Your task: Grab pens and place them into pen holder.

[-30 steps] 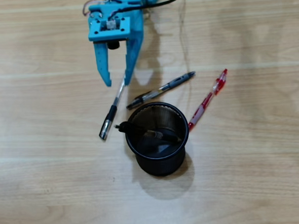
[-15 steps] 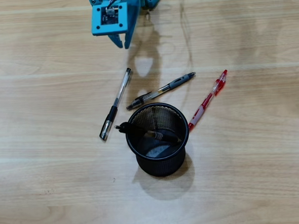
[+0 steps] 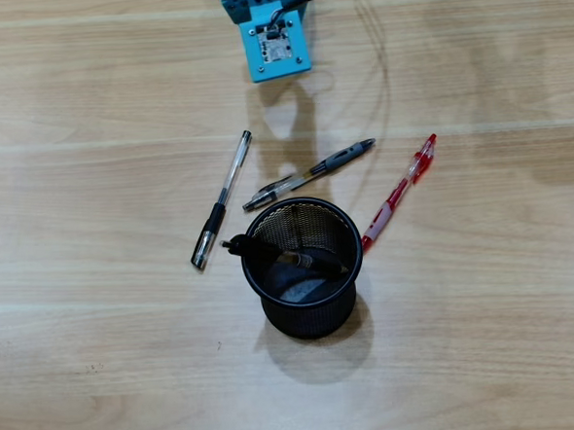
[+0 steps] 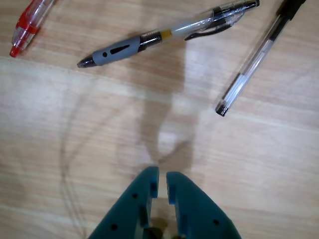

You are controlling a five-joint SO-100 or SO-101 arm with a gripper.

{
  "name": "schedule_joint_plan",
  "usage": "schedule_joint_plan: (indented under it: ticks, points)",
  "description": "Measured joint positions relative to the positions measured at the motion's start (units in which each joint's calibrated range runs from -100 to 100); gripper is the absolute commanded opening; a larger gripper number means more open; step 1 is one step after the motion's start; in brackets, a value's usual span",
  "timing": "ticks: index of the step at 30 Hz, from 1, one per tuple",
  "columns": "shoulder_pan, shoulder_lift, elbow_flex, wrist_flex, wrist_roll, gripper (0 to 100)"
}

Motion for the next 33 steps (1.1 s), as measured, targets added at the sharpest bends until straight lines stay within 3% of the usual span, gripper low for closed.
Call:
schedule_joint_plan:
  ticks: [10,18,28,33]
  points:
    - [-0.27,0.68,0.00,-11.94,-0.62,2]
    - [4.60,10.09,-6.48,-12.72,-1.09,3]
    - [10.55,21.37,-14.82,-12.80,-1.09,17]
    - [11.73,27.14,-18.46,-13.15,-1.09,18]
